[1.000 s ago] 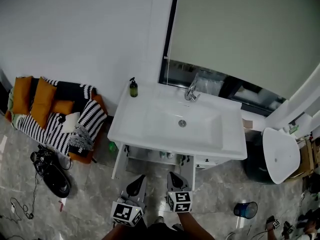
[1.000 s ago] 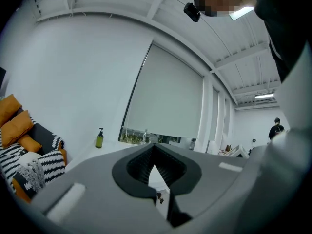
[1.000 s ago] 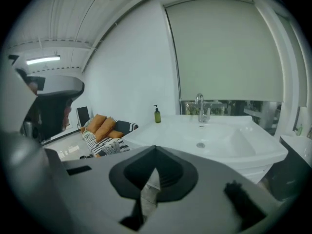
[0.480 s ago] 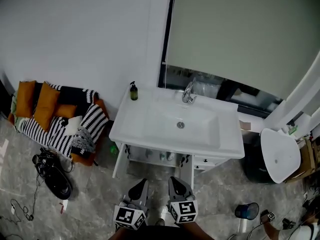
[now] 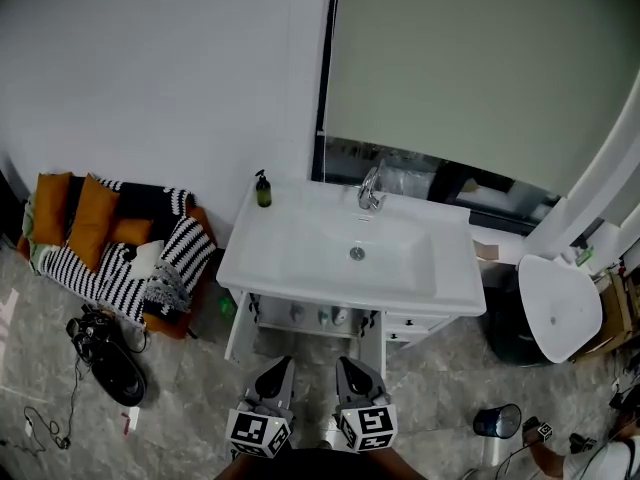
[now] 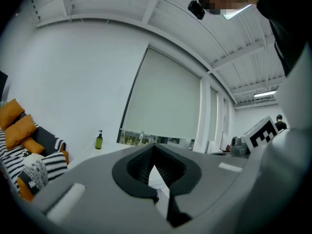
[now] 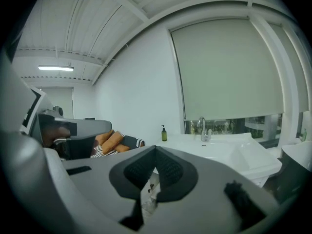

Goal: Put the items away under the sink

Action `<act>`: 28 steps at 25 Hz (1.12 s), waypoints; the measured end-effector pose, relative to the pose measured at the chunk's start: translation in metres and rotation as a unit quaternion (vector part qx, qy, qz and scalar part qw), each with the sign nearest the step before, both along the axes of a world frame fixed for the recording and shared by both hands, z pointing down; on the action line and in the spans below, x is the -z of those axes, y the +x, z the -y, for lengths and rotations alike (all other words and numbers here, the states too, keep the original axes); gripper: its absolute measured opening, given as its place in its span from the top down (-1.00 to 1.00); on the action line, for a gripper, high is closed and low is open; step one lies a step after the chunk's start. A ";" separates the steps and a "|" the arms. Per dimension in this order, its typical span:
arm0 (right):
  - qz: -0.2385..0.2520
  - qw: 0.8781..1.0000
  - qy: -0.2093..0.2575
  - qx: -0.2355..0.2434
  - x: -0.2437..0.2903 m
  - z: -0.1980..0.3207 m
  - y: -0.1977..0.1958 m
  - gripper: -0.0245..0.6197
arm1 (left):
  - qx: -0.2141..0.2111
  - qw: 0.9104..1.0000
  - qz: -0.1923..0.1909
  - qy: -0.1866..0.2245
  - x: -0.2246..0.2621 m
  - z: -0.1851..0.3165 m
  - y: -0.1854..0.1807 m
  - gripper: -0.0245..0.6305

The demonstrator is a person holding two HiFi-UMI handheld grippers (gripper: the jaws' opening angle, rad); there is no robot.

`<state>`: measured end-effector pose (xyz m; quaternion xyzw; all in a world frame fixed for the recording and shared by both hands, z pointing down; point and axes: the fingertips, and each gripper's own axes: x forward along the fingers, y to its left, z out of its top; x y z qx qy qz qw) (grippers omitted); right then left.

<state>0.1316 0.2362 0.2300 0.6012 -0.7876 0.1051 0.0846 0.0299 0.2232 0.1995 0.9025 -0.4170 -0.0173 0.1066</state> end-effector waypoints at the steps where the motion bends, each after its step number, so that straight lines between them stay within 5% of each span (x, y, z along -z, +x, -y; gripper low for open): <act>1: -0.001 1.000 0.003 0.000 0.001 0.000 0.001 0.88 | 0.001 1.000 0.005 -0.002 -0.001 -0.001 0.000 0.92; 28: 0.003 1.000 -0.006 0.023 -0.005 0.035 -0.031 0.88 | 0.029 1.000 0.001 -0.008 -0.005 0.031 -0.033 0.91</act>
